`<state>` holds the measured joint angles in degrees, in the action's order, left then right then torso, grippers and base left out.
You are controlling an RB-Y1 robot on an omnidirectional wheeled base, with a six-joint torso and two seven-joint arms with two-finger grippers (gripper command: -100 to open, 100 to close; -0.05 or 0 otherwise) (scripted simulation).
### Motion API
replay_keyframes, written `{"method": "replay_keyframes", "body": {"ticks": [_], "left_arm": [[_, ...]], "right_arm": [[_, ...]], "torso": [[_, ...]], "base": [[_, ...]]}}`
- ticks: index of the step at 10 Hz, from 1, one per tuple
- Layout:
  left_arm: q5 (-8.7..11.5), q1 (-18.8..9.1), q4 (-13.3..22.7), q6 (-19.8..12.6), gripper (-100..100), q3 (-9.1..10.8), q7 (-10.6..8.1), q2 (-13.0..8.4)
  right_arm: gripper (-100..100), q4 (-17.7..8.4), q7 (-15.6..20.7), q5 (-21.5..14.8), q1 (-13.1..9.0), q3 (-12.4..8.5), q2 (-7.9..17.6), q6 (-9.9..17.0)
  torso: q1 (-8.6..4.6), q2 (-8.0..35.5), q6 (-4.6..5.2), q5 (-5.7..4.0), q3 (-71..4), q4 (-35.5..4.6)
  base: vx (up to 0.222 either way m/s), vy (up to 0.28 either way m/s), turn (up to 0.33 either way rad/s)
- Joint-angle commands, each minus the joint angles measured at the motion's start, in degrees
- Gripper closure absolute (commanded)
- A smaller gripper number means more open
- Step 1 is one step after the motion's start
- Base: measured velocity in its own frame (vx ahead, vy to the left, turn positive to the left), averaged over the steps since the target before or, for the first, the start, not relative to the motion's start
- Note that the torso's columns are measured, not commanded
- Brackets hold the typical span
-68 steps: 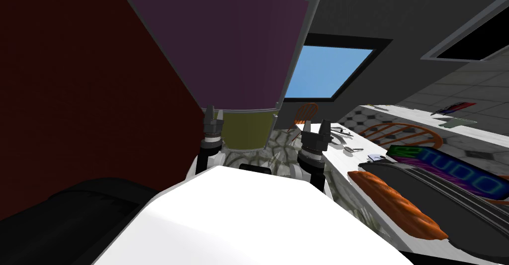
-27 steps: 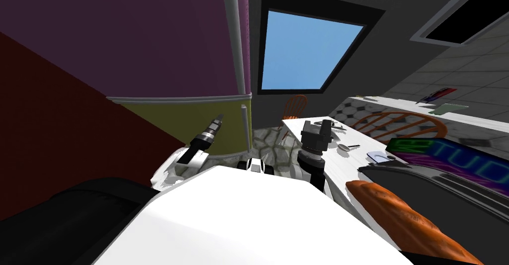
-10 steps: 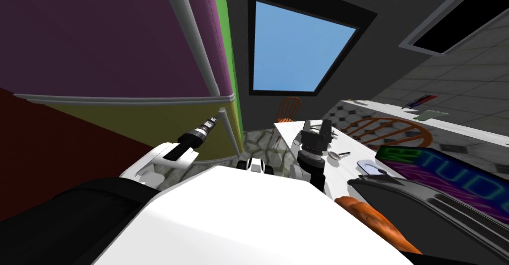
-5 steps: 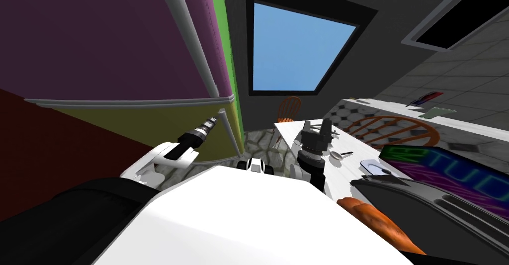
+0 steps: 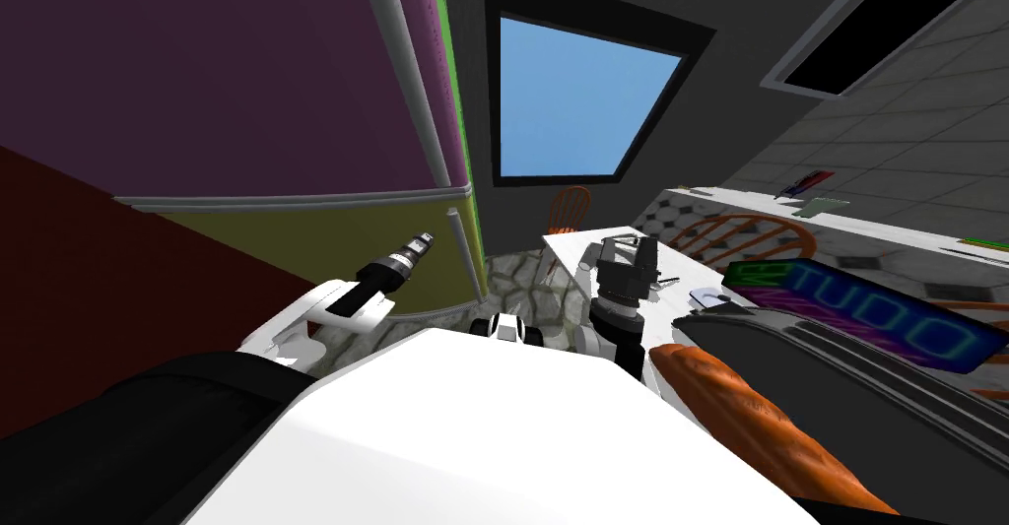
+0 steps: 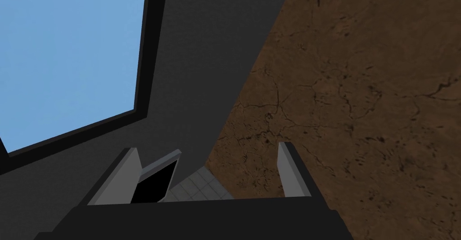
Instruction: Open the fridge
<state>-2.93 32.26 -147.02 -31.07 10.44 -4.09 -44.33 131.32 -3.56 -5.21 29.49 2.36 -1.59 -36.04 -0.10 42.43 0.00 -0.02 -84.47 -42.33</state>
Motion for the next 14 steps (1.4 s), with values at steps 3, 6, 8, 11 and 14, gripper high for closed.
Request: {"method": "replay_keyframes", "body": {"ticks": [3,6,8,11,14], "left_arm": [[1.53,-0.68,1.26,4.27,100,-2.12,-1.88,-4.41],[2.59,-1.09,2.08,7.09,100,-3.46,-3.13,-7.4],[2.41,-1.64,3.67,6.02,-100,-3.01,-2.91,-6.68],[2.78,-2.83,5.14,4.57,-100,-1.47,-3.17,-6.61],[3.31,-4.35,5.81,2.39,-100,0.75,-3.57,-6.78]], "right_arm": [[0,0.0,0.0,0.0,-0.01,0.0,0.0,0.0],[0,0.0,0.0,0.0,0.0,-0.01,0.01,0.0],[0,0.0,0.0,0.0,0.03,-0.01,0.0,0.0],[0,0.02,0.0,0.0,0.08,0.01,-0.01,-0.02],[0,0.02,0.0,0.0,0.08,0.01,-0.01,-0.02]], "torso": [[0.19,-0.04,-0.01,0.04,-0.03,0.01],[0.11,-0.31,0.0,0.01,-0.19,0.09],[-0.14,-0.73,-0.01,-0.04,-0.41,0.19],[-0.13,-0.77,0.02,-0.06,-0.49,0.24],[0.24,-0.11,-0.01,0.05,-0.08,0.04]], "base": [[-0.403,0.157,-0.133],[-0.385,0.15,-0.12],[-0.086,0.028,-0.012],[0.155,-0.108,0.0],[0.238,-0.13,0.003]]}}
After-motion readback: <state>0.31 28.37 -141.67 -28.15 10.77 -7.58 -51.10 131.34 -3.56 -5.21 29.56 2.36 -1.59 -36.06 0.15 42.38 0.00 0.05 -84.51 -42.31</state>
